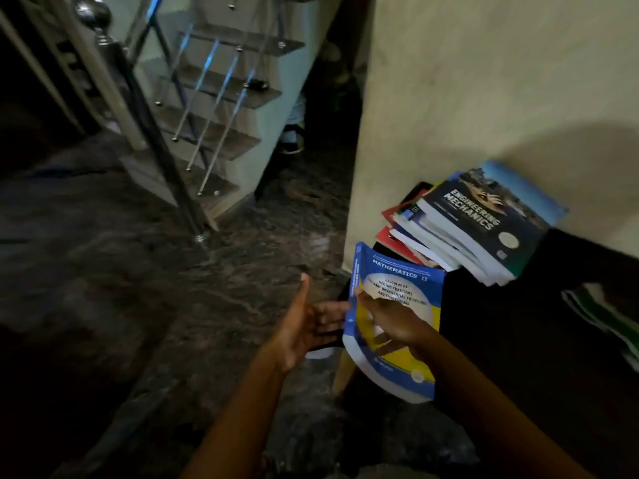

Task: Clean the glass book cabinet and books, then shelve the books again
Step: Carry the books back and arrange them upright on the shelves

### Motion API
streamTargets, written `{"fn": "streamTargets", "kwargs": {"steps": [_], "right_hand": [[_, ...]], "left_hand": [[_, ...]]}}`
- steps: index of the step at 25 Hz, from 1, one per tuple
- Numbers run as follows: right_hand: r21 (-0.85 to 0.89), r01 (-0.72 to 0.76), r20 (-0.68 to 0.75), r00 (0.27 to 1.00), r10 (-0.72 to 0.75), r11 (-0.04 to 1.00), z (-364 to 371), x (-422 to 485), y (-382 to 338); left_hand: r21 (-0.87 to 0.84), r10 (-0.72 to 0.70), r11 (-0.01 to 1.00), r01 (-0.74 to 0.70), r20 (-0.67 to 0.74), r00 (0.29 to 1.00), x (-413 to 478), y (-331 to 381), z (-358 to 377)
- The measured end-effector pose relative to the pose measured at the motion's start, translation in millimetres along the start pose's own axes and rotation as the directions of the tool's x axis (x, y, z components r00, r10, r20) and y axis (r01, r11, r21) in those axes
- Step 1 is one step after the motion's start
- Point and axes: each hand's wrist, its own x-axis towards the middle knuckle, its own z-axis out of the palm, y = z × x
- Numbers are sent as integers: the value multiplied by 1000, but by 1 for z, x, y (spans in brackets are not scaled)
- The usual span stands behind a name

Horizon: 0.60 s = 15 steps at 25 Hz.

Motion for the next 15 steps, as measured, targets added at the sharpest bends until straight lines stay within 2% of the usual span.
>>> {"fn": "streamTargets", "kwargs": {"steps": [3,5,6,8,10,13,15], "right_hand": [[-96,-110,-87,991,102,989,10,6,-19],[-131,-218,-182,964,193,967,20,12,-25],[-206,-258,-246,947,206,944,25,16,-26],[-350,-297,-366,916,162,888,32,25,-27],[-420,-291,-411,905,106,859,35,28,-32],[-413,-282,-480,875,56,866,33,15,-32],[-385,-287,-547,836,33,877,22,-11,-26]], "left_hand": [[-37,-70,997,75,110,991,12,9,-2],[8,-112,994,112,161,981,19,11,-9],[27,-127,992,124,196,972,21,10,-14],[47,-148,989,140,260,954,23,9,-20],[110,-164,984,137,297,941,25,11,-25],[298,-153,953,56,312,938,32,22,-28],[337,-109,941,1,303,947,37,34,-21]]}}
